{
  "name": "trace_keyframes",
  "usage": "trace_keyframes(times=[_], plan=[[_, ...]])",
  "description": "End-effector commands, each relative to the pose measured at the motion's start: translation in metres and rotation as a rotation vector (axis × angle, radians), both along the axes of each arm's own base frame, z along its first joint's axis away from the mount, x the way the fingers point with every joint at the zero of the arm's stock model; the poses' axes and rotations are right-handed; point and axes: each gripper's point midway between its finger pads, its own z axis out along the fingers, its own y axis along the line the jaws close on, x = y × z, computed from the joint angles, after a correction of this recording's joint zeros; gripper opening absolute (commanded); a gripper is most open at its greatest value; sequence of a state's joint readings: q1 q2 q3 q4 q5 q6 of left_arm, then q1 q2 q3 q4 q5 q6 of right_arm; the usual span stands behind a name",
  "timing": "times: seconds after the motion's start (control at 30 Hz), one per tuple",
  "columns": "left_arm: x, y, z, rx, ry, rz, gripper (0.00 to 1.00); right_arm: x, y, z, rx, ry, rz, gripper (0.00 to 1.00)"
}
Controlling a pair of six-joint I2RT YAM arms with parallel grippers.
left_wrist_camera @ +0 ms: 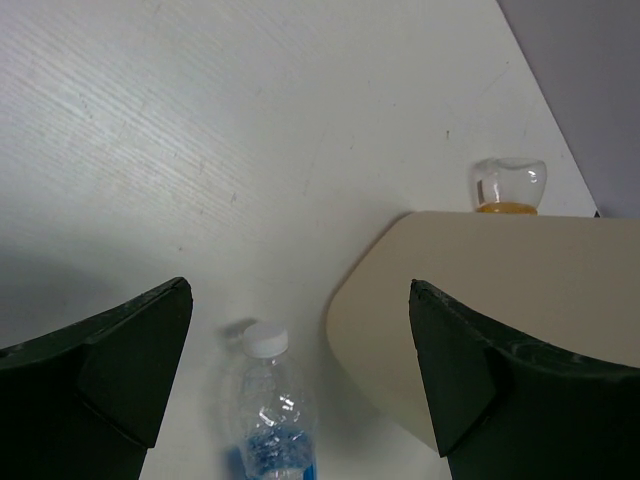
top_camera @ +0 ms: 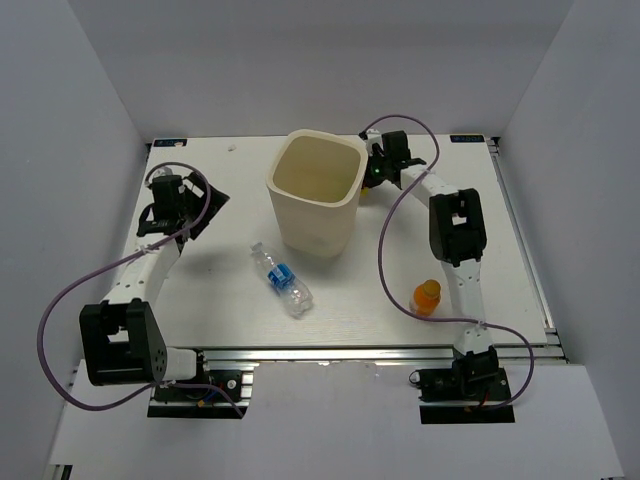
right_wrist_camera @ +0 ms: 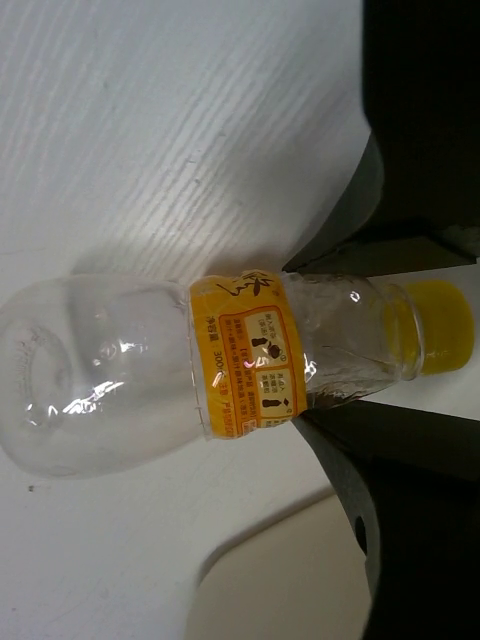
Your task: Put the plastic bottles in the bin
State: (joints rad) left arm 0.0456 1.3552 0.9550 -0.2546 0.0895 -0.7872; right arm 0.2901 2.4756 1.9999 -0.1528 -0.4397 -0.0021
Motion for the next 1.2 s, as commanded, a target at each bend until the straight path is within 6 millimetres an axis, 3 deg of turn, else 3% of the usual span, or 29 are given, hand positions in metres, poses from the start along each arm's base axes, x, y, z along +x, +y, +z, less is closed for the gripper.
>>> trace_keyframes(times=[0.0, 0.03, 0.1, 0.13, 0.2, 0.23, 0.27, 0.3, 0.37, 0.4, 0.5, 0.57, 0.6, 0.67, 0.7, 0.73, 0.77, 0.83, 0.87, 0.93, 0.97, 1.17], plan=[[-0.015, -0.005, 0.009, -0.016, -0.018, -0.009, 0.98, -0.002, -0.014, 0.029, -0.015, -0.041, -0.038, 0.13], [-0.02, -0.004, 0.003, -0.016, -0.003, -0.008, 0.98, 0.0, -0.018, 0.054, 0.007, -0.07, -0.056, 0.12], [-0.028, -0.004, 0.003, -0.01, 0.0, -0.013, 0.98, 0.002, -0.027, 0.079, 0.025, -0.103, -0.089, 0.08], [-0.033, -0.005, -0.002, -0.007, 0.009, -0.018, 0.98, 0.004, -0.038, 0.112, 0.05, -0.148, -0.119, 0.07], [-0.039, -0.006, -0.001, -0.005, 0.004, -0.025, 0.98, 0.005, -0.057, 0.139, 0.063, -0.193, -0.166, 0.06], [-0.043, -0.009, -0.007, -0.014, 0.014, -0.04, 0.98, 0.002, -0.065, 0.173, 0.066, -0.258, -0.179, 0.07], [-0.043, -0.011, -0.006, -0.022, -0.002, -0.05, 0.98, -0.001, -0.072, 0.186, 0.056, -0.288, -0.185, 0.08], [-0.045, -0.015, -0.005, -0.032, -0.013, -0.065, 0.98, -0.007, -0.08, 0.216, 0.052, -0.343, -0.196, 0.08], [-0.049, -0.022, -0.012, -0.059, -0.008, -0.087, 0.98, -0.019, -0.087, 0.242, 0.013, -0.395, -0.191, 0.08], [-0.051, -0.023, -0.012, -0.06, -0.009, -0.089, 0.98, -0.032, -0.086, 0.271, 0.028, -0.442, -0.174, 0.08], [-0.053, -0.023, -0.015, -0.039, -0.007, -0.08, 0.98, -0.064, -0.072, 0.31, 0.034, -0.507, -0.129, 0.07], [-0.053, -0.018, -0.015, -0.023, -0.008, -0.055, 0.98, -0.08, -0.057, 0.317, -0.033, -0.562, -0.071, 0.07], [-0.055, -0.029, -0.016, -0.021, -0.003, -0.084, 0.98, -0.098, -0.033, 0.322, -0.04, -0.577, -0.017, 0.08], [-0.056, -0.034, -0.018, -0.01, 0.01, -0.093, 0.98, -0.115, -0.016, 0.315, -0.082, -0.554, 0.025, 0.15], [-0.057, -0.036, -0.021, -0.004, 0.019, -0.095, 0.98, -0.127, 0.005, 0.311, -0.092, -0.554, 0.081, 0.17], [-0.059, -0.04, -0.024, 0.003, 0.028, -0.106, 0.98, -0.135, 0.013, 0.311, -0.094, -0.548, 0.104, 0.21], [-0.062, -0.042, -0.027, 0.009, 0.043, -0.11, 0.98, -0.145, 0.024, 0.306, -0.096, -0.528, 0.139, 0.35], [-0.065, -0.049, -0.033, 0.027, 0.061, -0.121, 0.98, -0.153, 0.031, 0.306, -0.086, -0.519, 0.158, 0.48], [-0.067, -0.051, -0.037, 0.031, 0.074, -0.123, 0.98, -0.158, 0.035, 0.307, -0.08, -0.517, 0.166, 0.63], [-0.07, -0.058, -0.043, 0.042, 0.092, -0.138, 0.98, -0.16, 0.037, 0.309, -0.072, -0.508, 0.168, 0.75], [-0.071, -0.062, -0.047, 0.04, 0.105, -0.144, 0.98, -0.161, 0.038, 0.316, -0.063, -0.518, 0.167, 0.89], [-0.073, -0.076, -0.066, 0.058, 0.138, -0.157, 0.98, -0.159, 0.034, 0.343, -0.027, -0.553, 0.112, 0.89]])
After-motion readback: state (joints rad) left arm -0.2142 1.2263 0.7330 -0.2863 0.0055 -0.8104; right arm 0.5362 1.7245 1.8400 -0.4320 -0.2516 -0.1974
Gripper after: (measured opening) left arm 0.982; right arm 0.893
